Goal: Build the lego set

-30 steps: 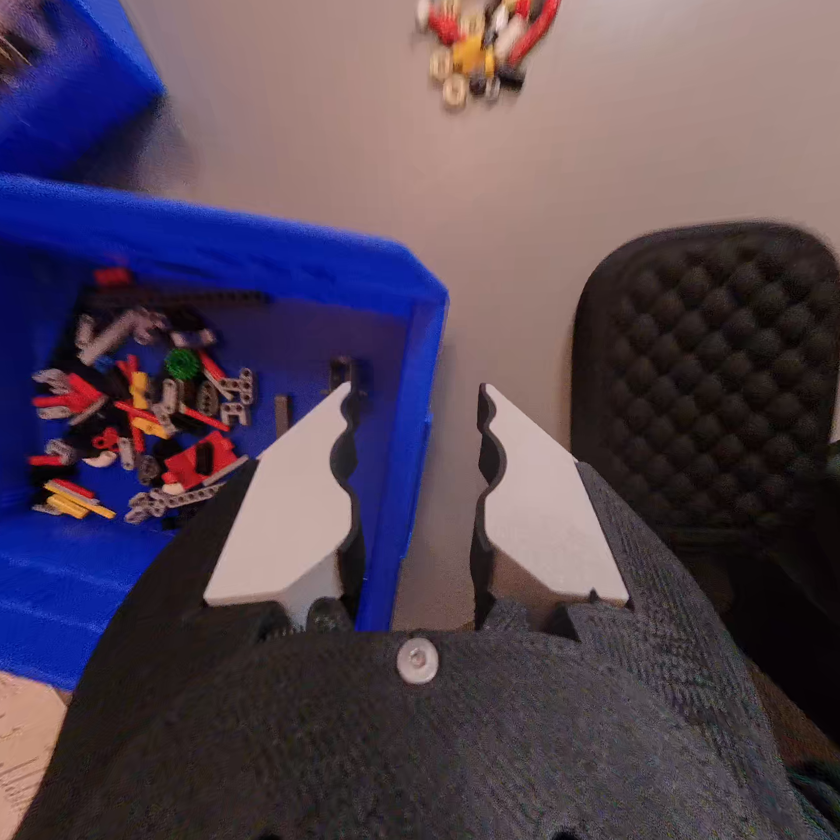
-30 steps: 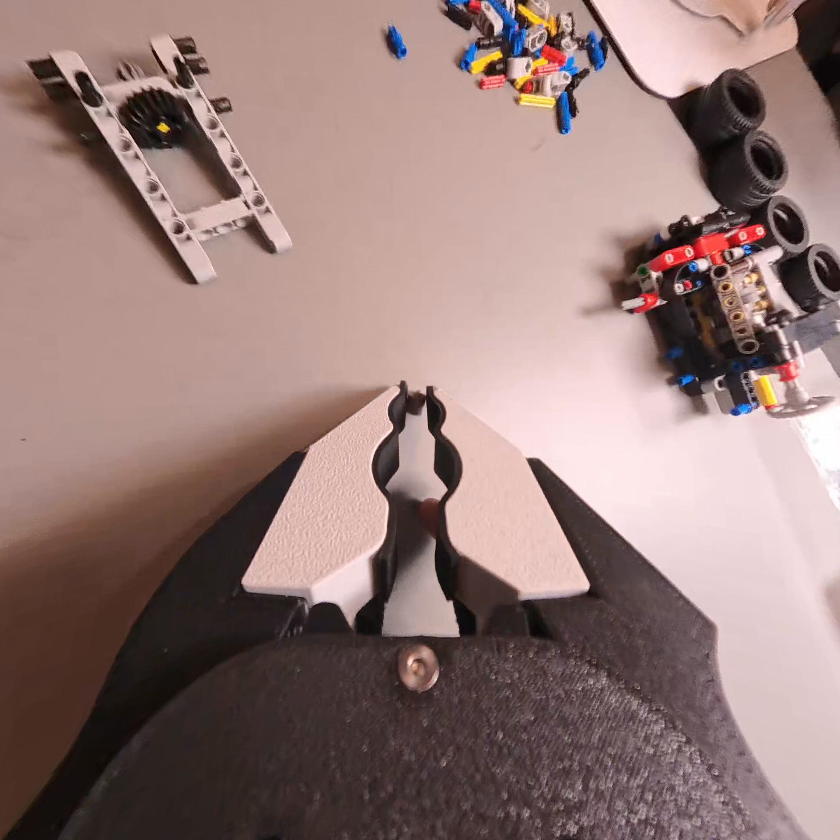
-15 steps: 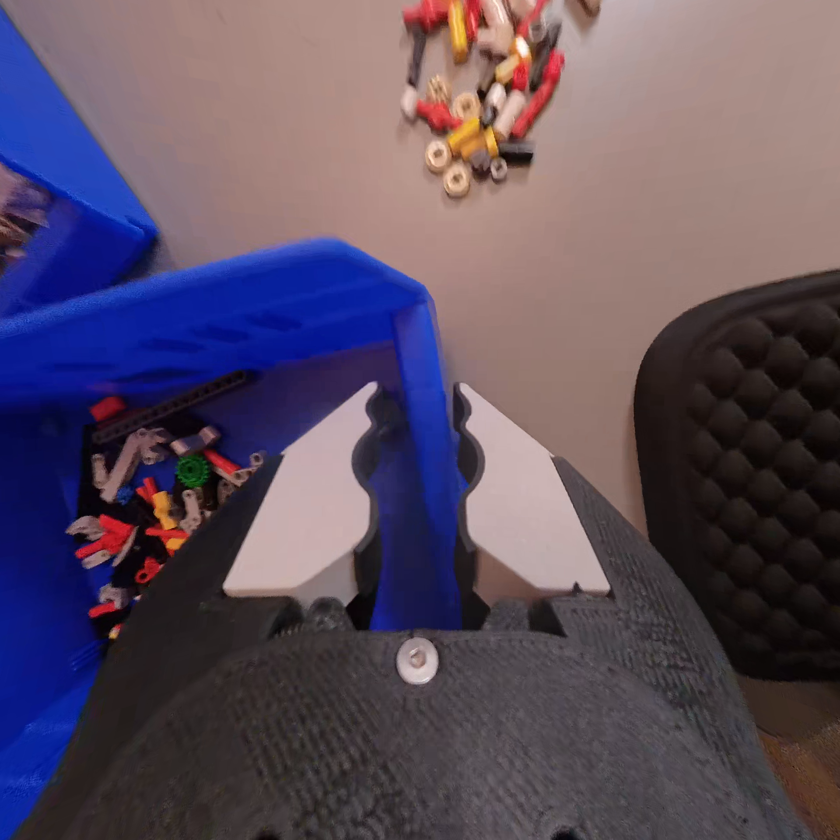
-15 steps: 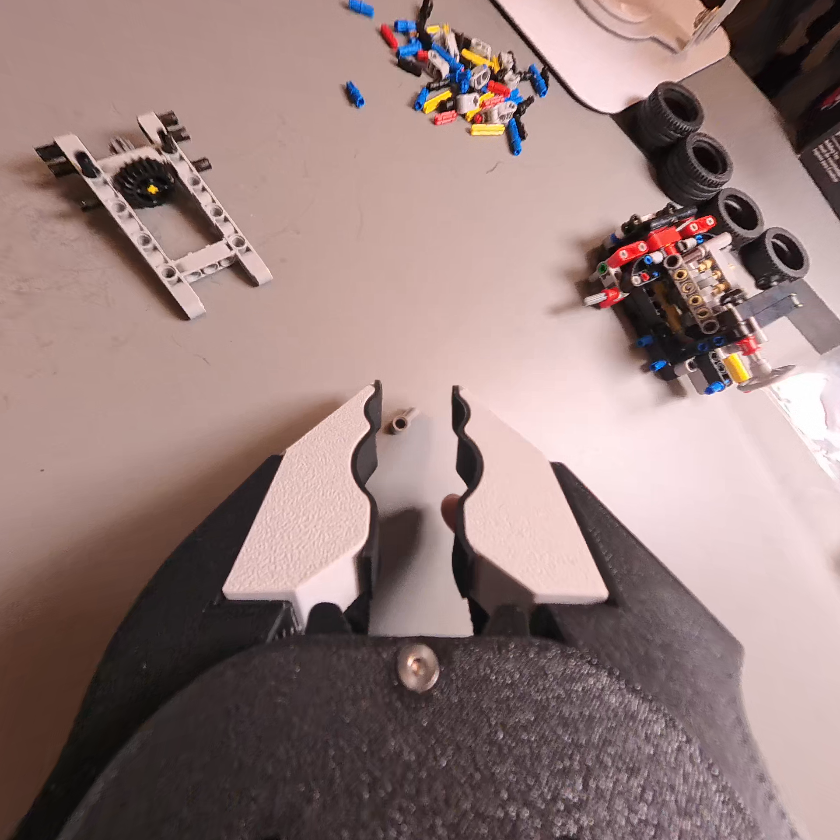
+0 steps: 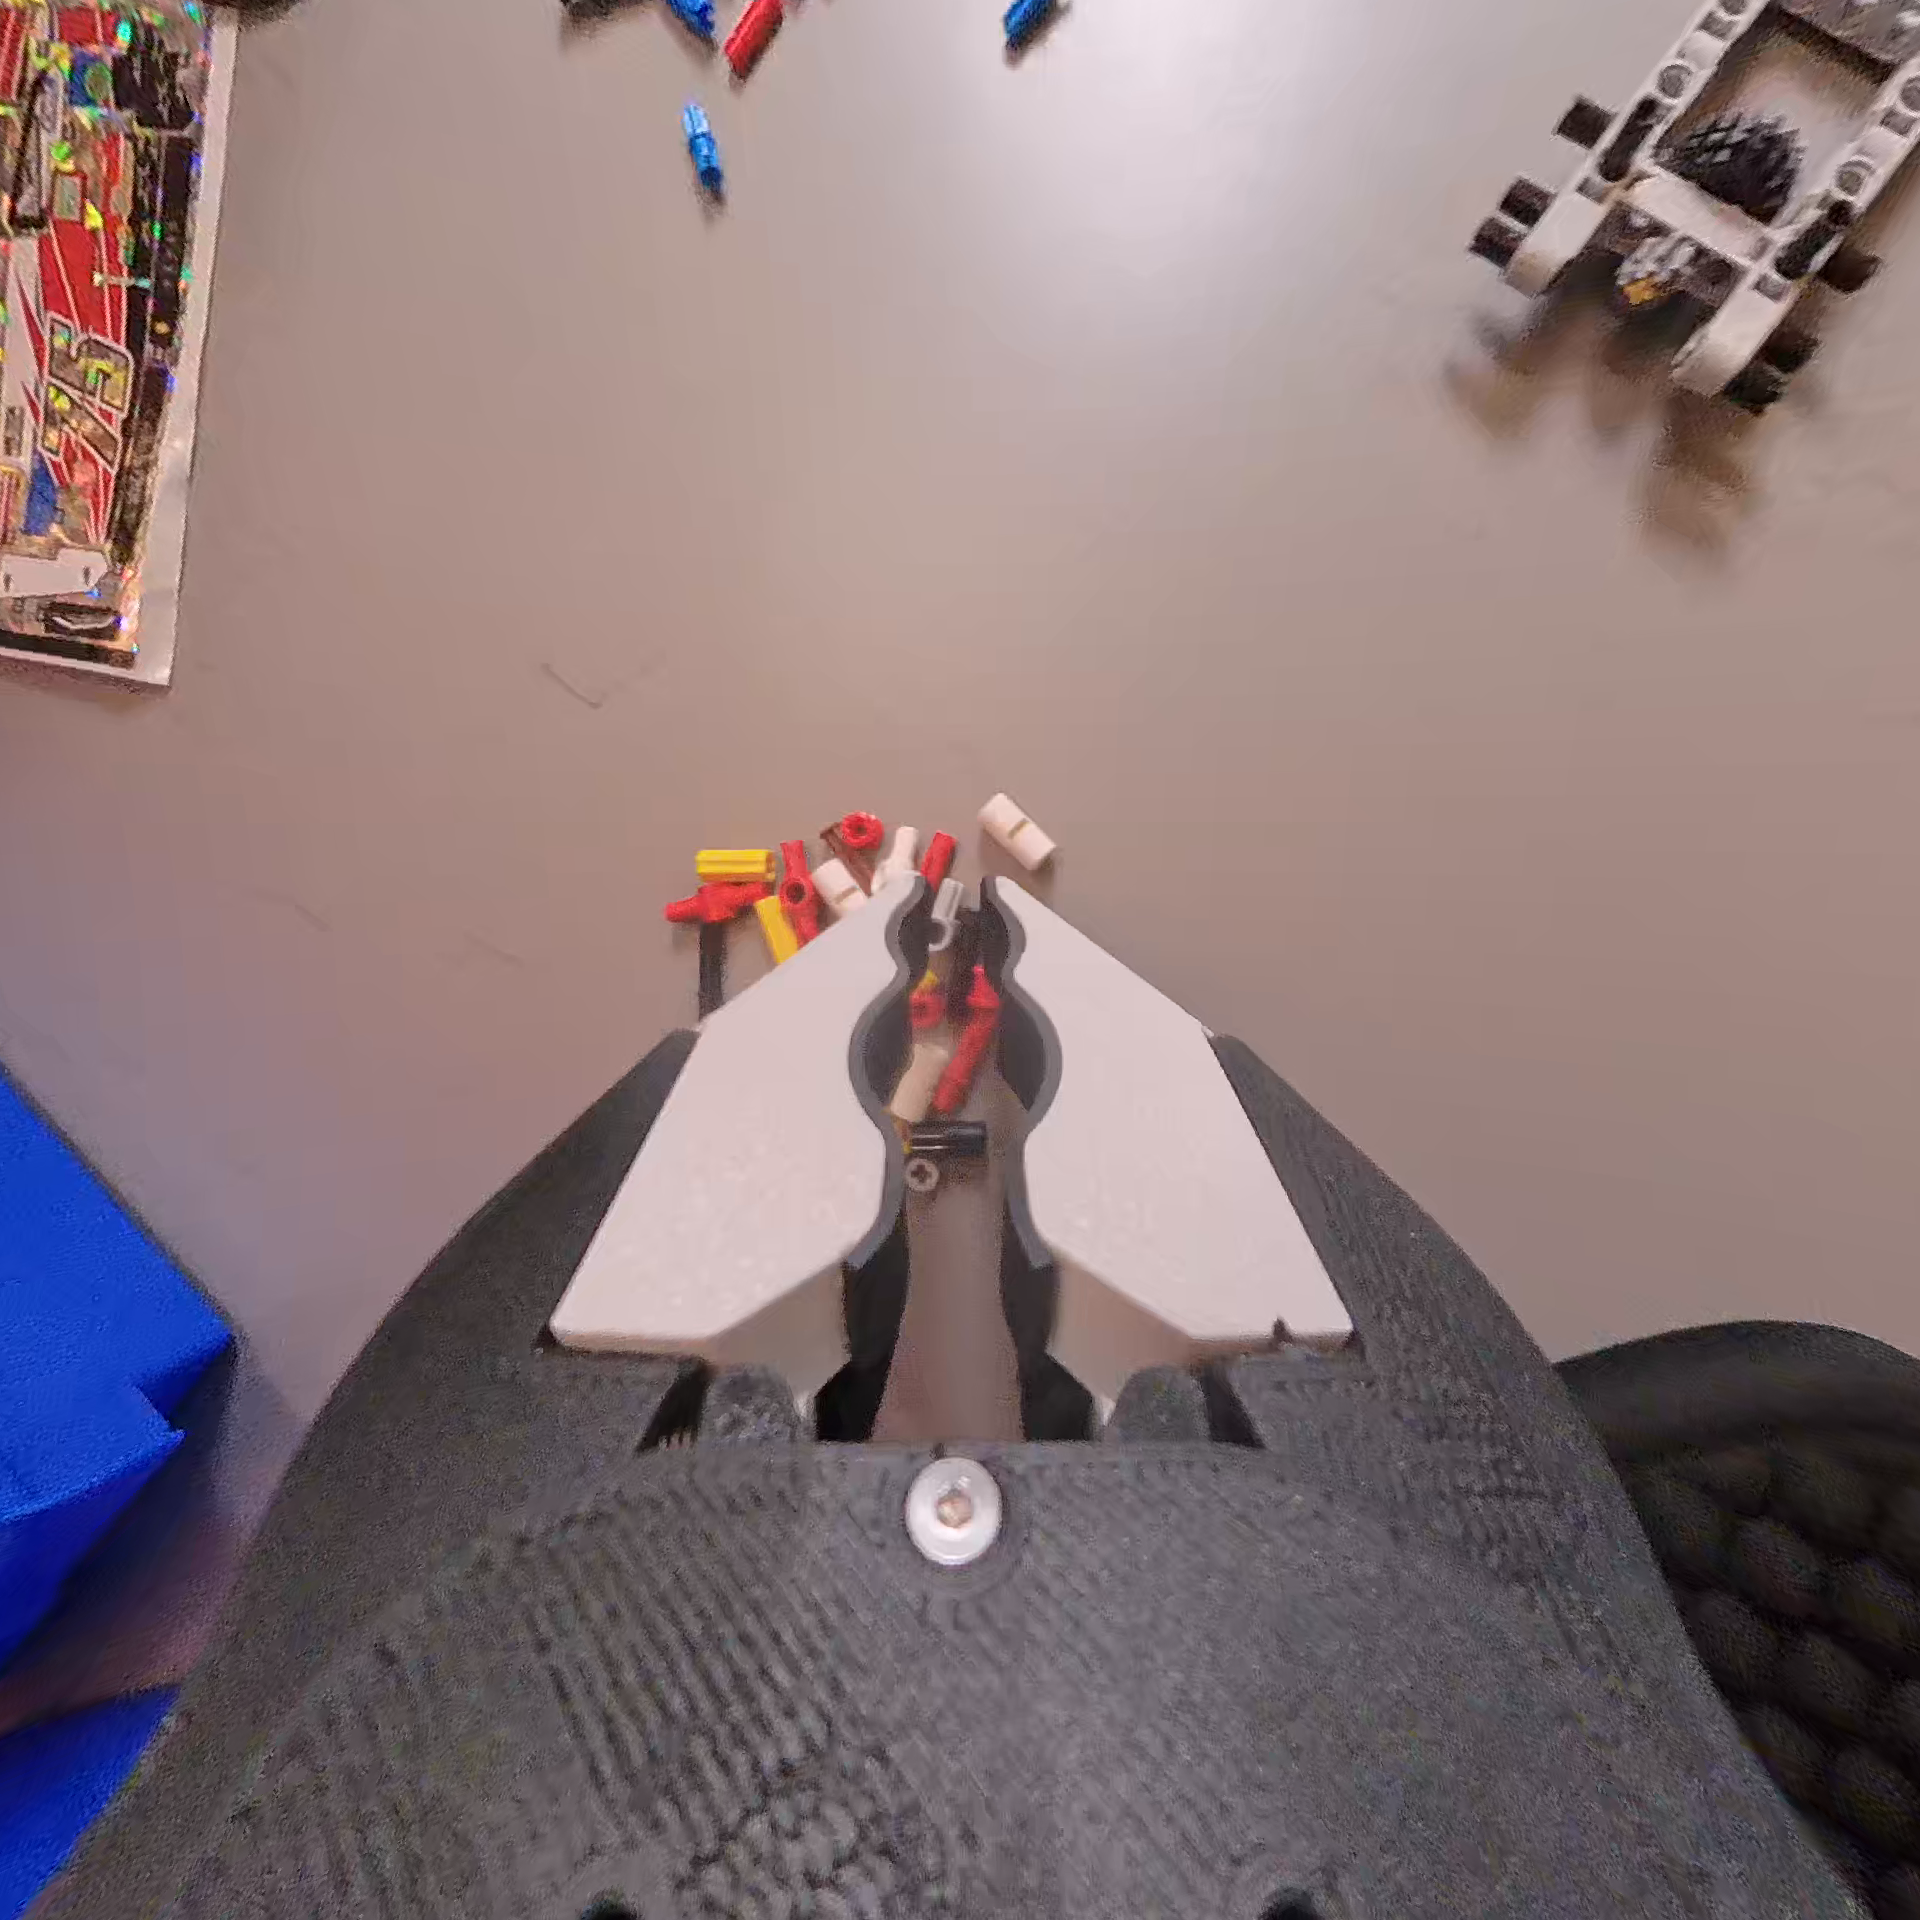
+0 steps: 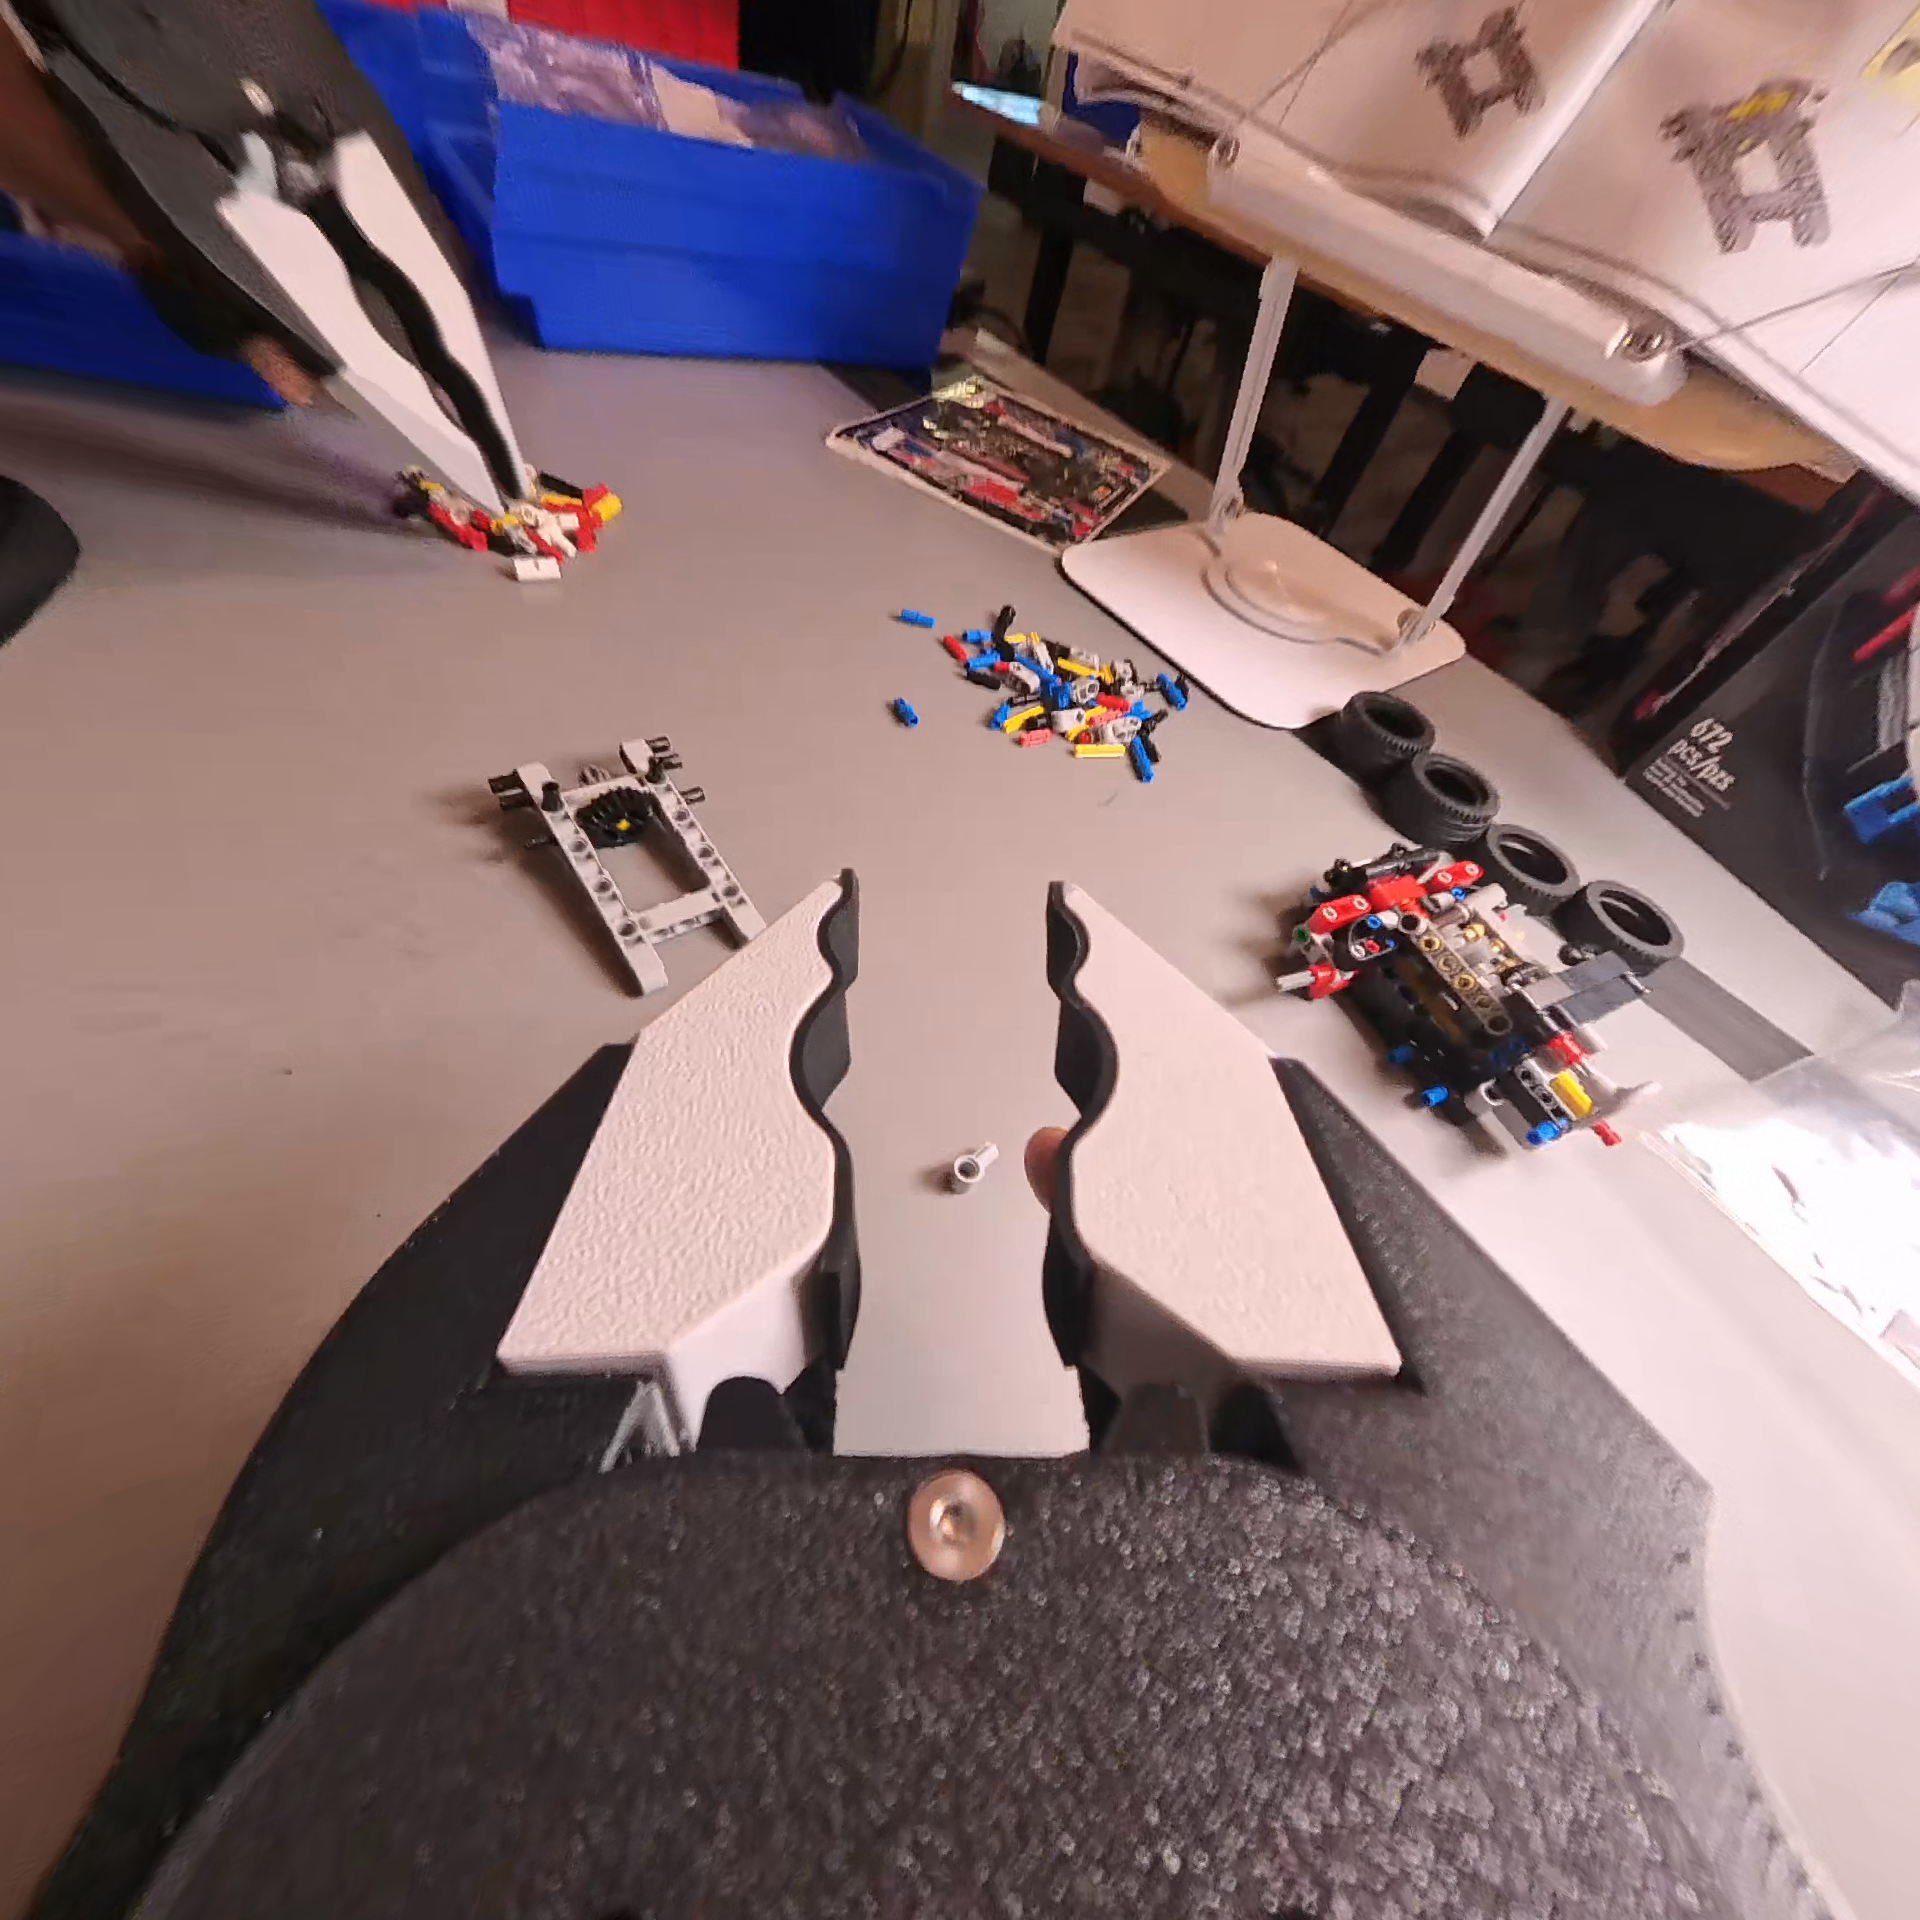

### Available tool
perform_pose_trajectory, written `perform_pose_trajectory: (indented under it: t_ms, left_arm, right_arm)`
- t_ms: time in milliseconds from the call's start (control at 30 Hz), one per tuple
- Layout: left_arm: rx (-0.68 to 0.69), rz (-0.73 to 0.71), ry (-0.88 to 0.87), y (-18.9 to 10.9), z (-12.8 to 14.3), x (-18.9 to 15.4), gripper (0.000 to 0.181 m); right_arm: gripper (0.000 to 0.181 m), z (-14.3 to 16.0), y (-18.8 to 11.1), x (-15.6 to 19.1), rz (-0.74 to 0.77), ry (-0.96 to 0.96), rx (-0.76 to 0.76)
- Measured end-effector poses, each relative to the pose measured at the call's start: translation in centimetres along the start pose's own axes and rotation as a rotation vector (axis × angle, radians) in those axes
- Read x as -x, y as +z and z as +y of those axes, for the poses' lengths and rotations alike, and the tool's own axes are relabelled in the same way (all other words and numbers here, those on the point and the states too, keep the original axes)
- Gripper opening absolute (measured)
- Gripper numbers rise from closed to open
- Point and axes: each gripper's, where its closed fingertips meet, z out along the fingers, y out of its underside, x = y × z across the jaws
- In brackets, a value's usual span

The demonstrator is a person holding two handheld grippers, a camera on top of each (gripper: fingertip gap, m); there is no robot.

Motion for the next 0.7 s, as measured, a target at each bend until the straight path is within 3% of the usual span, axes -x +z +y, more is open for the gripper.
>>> perform_pose_trajectory:
  t_ms: [33,367,700]
  left_arm:
    - [0.008,0.007,-0.005,0.2,0.1,0.2,0.006]
    - [0.077,0.023,0.025,1.2,1.6,0.7,0.008]
    - [0.043,-0.016,0.070,1.0,1.0,1.0,0.005]
  right_arm:
    - [0.035,-0.2,-0.3,-0.1,0.002,0.004,-0.015]
    - [0.034,0.0,-0.7,-0.3,0.007,0.024,-0.026]
    - [0.033,0.4,-0.6,-0.5,0.016,0.036,-0.015]
